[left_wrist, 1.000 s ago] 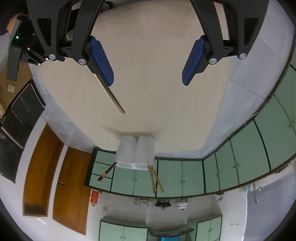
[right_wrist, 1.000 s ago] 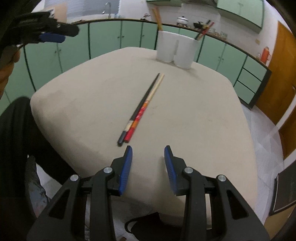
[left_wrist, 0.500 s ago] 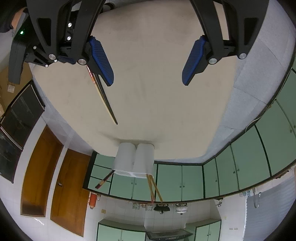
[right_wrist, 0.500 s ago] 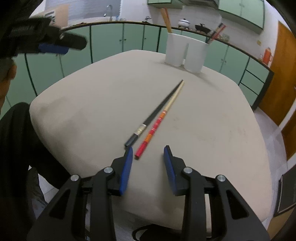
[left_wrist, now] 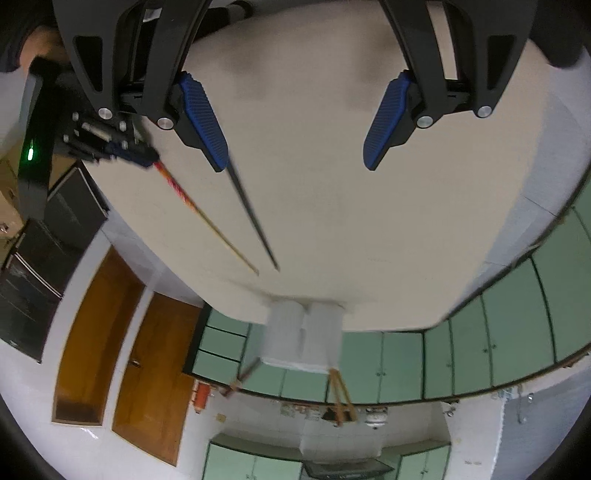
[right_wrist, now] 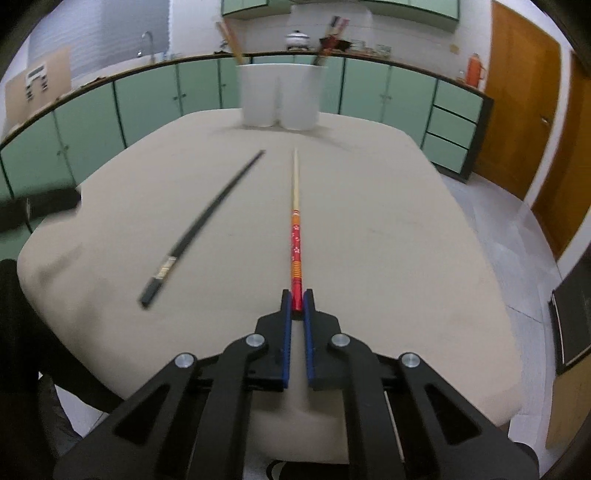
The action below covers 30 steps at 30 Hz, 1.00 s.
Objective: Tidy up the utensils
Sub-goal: 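Grasp the black chopstick with the left tool while the right tool grasps the red-patterned chopstick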
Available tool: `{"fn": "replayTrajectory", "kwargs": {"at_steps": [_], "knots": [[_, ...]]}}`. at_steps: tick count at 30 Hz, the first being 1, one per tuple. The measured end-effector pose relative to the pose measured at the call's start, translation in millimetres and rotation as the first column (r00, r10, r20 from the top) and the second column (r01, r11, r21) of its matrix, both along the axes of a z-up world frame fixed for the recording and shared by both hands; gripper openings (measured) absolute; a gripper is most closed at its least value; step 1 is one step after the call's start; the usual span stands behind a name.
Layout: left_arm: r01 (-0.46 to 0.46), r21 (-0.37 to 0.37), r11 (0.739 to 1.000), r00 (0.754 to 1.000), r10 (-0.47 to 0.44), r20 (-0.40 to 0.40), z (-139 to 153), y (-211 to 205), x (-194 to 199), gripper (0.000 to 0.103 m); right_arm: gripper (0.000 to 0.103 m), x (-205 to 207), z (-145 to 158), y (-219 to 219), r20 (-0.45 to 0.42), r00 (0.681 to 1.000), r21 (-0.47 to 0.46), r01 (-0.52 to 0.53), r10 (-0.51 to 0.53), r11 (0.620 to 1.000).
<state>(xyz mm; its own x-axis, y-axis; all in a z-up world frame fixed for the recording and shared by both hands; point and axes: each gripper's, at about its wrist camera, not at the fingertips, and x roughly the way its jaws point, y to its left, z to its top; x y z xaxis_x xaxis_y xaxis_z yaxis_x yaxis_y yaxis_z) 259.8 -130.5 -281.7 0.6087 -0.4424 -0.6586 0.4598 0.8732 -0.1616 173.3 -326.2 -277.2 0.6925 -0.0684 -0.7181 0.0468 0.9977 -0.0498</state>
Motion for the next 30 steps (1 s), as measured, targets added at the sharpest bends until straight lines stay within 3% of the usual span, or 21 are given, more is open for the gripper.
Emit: {"fn": "replayTrajectory", "kwargs": {"at_steps": [7,10,11,15,19,24,28,30], "knots": [[0.109,0.051,0.993,0.994,-0.108,-0.017,-33.9,-55.8,-14.0,0.069,0.010,-10.2,-0.6,-15.6,0.008,0.999,0.032,-0.051,0.051,0.998],[0.101,0.085,0.991,0.995,-0.102,0.003,-40.1,-67.2,-14.9,0.065,0.015,-13.6,0.5,-19.1,0.021,0.999,0.049,-0.051,0.050,0.997],[0.095,0.088,0.992,0.995,-0.096,0.008,-40.4,-68.4,-14.2,0.059,0.016,-13.0,0.4,-19.4,0.021,0.998,0.051,-0.053,0.052,0.997],[0.067,0.097,0.993,0.996,-0.072,0.047,-42.3,-67.2,-14.6,0.008,0.021,-11.6,-2.1,-15.9,0.017,0.997,0.046,-0.070,0.069,0.997],[0.015,0.090,0.996,0.997,-0.022,0.080,-43.0,-53.3,-15.0,0.007,0.021,-6.6,-3.7,-10.7,0.019,0.998,0.025,-0.068,0.068,0.997],[-0.145,0.061,0.988,0.986,0.139,0.093,-36.7,-19.5,-9.5,0.007,0.008,0.3,-3.3,1.3,0.023,0.997,0.026,-0.069,0.068,0.997],[-0.158,0.079,0.984,0.987,0.153,0.055,-40.1,-8.6,-9.4,0.007,0.009,-1.1,-2.1,16.3,0.033,0.996,0.030,-0.088,0.087,0.996],[-0.150,0.092,0.984,0.988,0.146,0.048,-41.8,-7.4,-11.0,0.016,0.012,-2.8,-0.7,15.1,0.034,0.996,0.035,-0.078,0.077,0.996]]}}
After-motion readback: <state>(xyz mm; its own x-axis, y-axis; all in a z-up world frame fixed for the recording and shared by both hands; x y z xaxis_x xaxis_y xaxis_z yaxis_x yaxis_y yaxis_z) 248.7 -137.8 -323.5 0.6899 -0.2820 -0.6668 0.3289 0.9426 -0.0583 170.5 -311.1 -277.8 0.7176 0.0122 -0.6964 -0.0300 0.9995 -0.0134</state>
